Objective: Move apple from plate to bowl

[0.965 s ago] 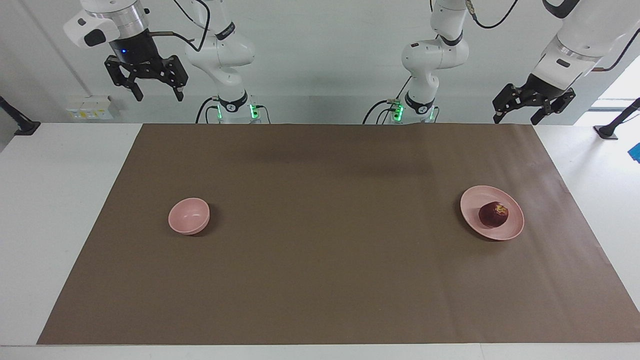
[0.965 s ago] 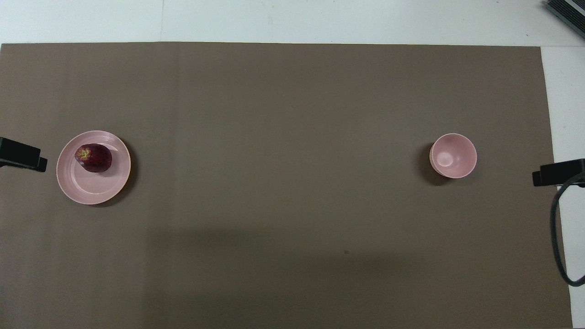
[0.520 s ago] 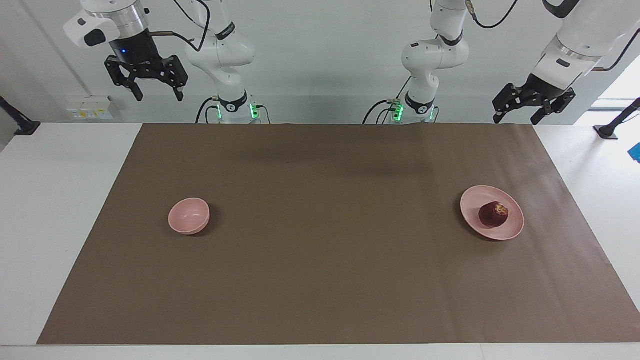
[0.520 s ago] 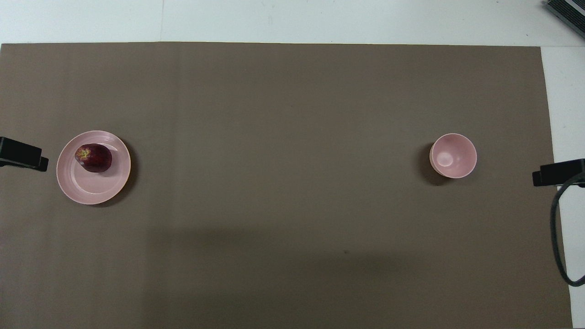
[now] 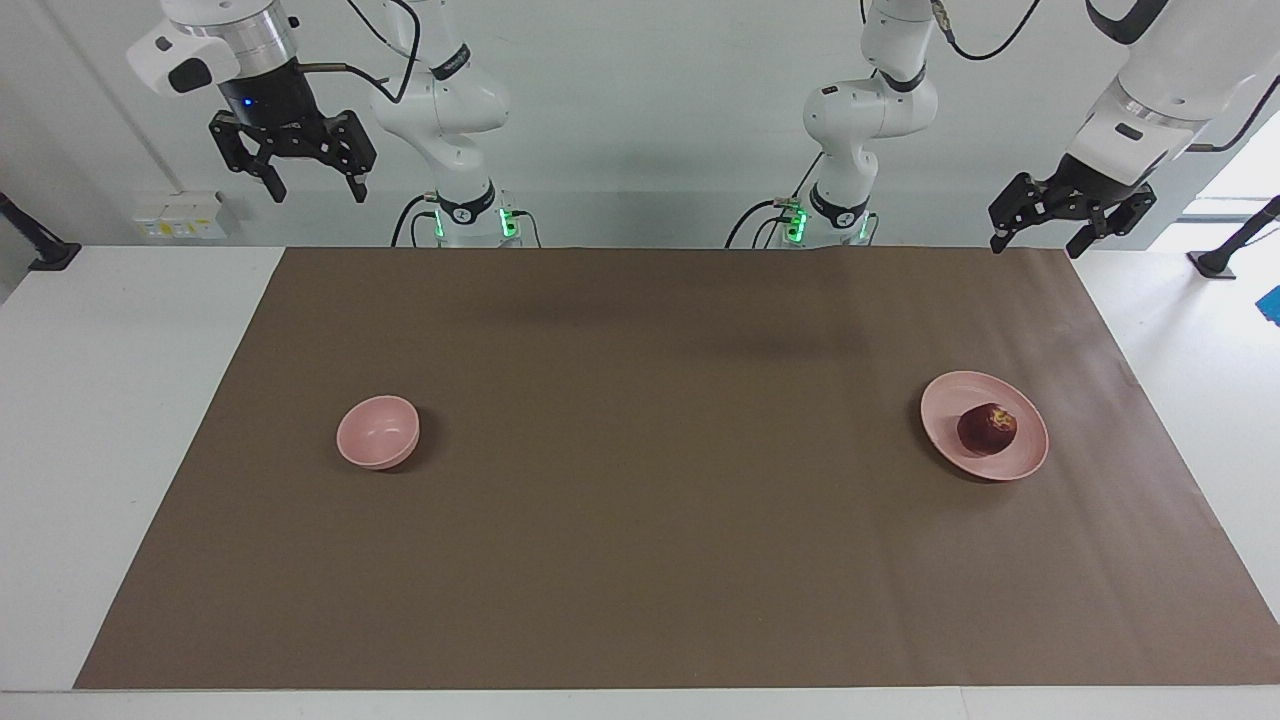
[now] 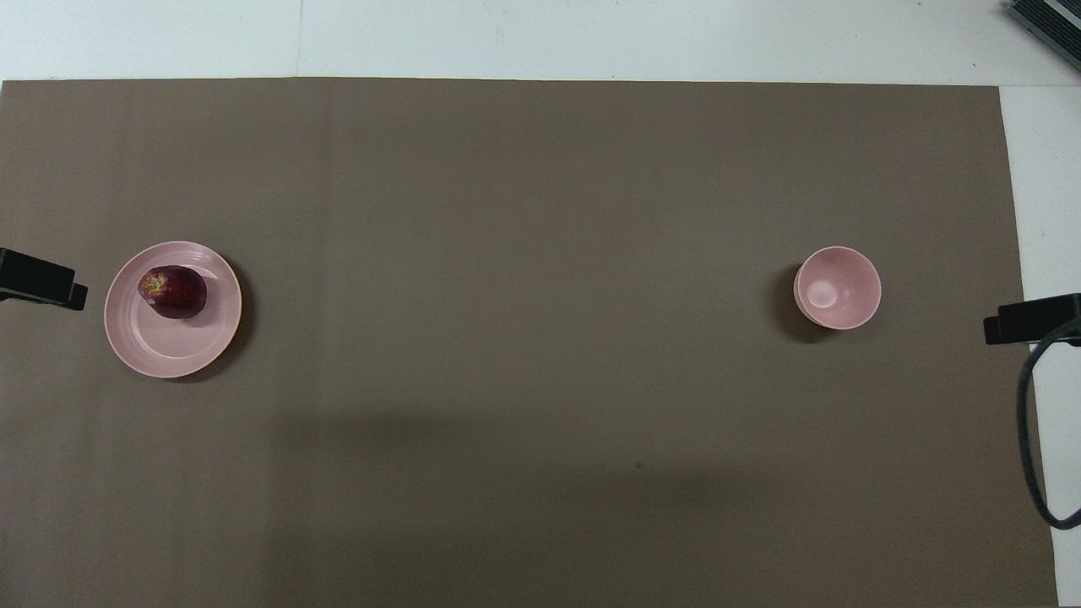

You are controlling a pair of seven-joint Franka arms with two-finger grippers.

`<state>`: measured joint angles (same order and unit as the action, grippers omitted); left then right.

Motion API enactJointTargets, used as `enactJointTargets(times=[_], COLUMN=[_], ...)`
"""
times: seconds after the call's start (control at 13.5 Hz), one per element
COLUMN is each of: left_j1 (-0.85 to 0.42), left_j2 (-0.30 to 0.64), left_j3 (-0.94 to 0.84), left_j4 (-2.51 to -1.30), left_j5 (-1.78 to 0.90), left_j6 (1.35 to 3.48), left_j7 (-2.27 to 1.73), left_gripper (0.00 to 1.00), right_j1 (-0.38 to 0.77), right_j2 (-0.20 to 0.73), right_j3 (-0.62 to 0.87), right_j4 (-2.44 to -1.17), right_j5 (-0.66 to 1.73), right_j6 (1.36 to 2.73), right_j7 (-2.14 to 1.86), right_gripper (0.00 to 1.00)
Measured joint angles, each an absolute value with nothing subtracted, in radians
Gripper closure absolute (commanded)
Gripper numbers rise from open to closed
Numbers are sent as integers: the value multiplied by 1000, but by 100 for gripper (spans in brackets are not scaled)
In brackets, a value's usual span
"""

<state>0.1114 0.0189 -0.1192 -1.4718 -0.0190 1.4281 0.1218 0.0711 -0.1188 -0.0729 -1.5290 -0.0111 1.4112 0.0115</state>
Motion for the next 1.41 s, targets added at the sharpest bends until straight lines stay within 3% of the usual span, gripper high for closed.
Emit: enactJointTargets(times=[0.45,1.41], left_j1=[163,210], left_j2=[126,189], left_j3=[-114,-113], left_j4=[-1490,-1930], left_j5=[-18,-6], left_j6=[1549,2127], left_j7=[212,287], left_gripper=[0,0], right_j1=[71,71], right_j2=[-119,-119], right_j3=[-73,-73], right_j4=[-1529,-1529], right_j5=[-11,-11], right_j6=[1411,1411], right_j7=[11,11], right_gripper=[0,0])
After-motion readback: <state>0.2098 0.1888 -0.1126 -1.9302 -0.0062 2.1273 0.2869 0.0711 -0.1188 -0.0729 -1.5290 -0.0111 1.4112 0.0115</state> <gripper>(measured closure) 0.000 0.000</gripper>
